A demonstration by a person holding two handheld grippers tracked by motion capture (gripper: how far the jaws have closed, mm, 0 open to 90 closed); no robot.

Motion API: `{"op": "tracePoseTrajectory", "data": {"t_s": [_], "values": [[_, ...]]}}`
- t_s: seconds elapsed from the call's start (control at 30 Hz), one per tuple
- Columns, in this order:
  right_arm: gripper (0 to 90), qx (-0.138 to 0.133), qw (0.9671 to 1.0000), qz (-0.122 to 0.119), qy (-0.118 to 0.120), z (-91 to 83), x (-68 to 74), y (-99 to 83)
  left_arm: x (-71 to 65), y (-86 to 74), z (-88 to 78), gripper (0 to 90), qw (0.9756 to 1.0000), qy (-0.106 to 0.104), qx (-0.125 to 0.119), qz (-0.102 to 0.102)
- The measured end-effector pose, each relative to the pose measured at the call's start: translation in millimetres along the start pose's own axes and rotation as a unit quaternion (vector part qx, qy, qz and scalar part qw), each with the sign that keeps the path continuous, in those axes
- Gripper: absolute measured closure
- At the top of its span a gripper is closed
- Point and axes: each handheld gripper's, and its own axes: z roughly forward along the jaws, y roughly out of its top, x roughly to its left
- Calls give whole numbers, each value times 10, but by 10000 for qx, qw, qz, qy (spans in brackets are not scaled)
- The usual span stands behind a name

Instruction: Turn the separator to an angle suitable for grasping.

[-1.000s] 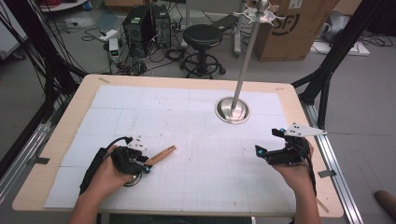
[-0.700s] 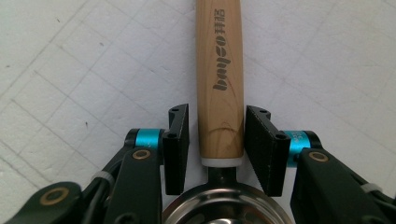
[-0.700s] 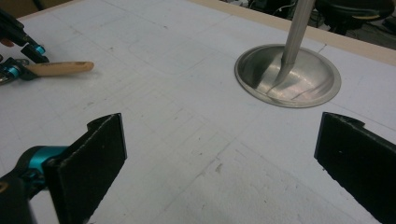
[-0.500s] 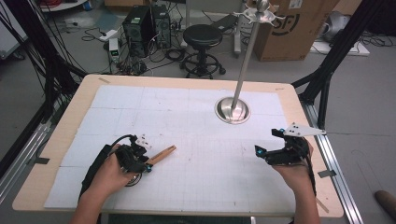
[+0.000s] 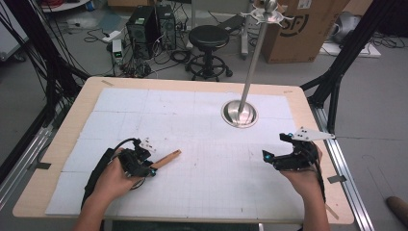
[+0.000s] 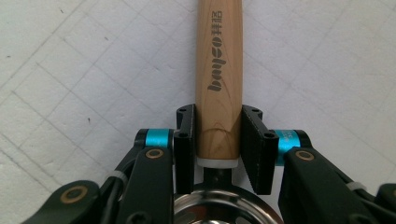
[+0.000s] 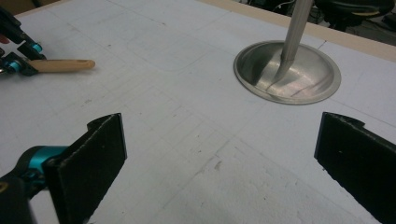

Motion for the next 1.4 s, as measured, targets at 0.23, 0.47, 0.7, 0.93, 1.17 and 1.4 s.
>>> {"op": "tracePoseTrajectory", "data": {"t_s": [0.23, 0.47, 0.7, 0.93, 1.17, 1.4], "values": [[10, -34, 10000, -5, -27, -18, -10, -6, -16, 1, -7, 684, 9999, 49, -7, 89], [10, -4, 10000, -15, -15, -5, -8, -7, 2, 8, -6, 670, 9998, -134, 38, -109], [10, 17, 10000, -29, -22, 6, 0, -6, -54, 54, 7, 674, 9996, 53, 242, 134], [10, 33, 10000, -47, -38, 13, 7, -5, -97, 50, 4, 688, 9993, 149, 192, 296], [10, 55, 10000, -40, -17, 22, 6, -5, -105, 55, -37, 688, 9991, 59, 39, 416], [10, -31, 10000, -65, -3, -1, 15, 2, -87, 58, -253, 687, 9959, 60, -782, 449]]}}
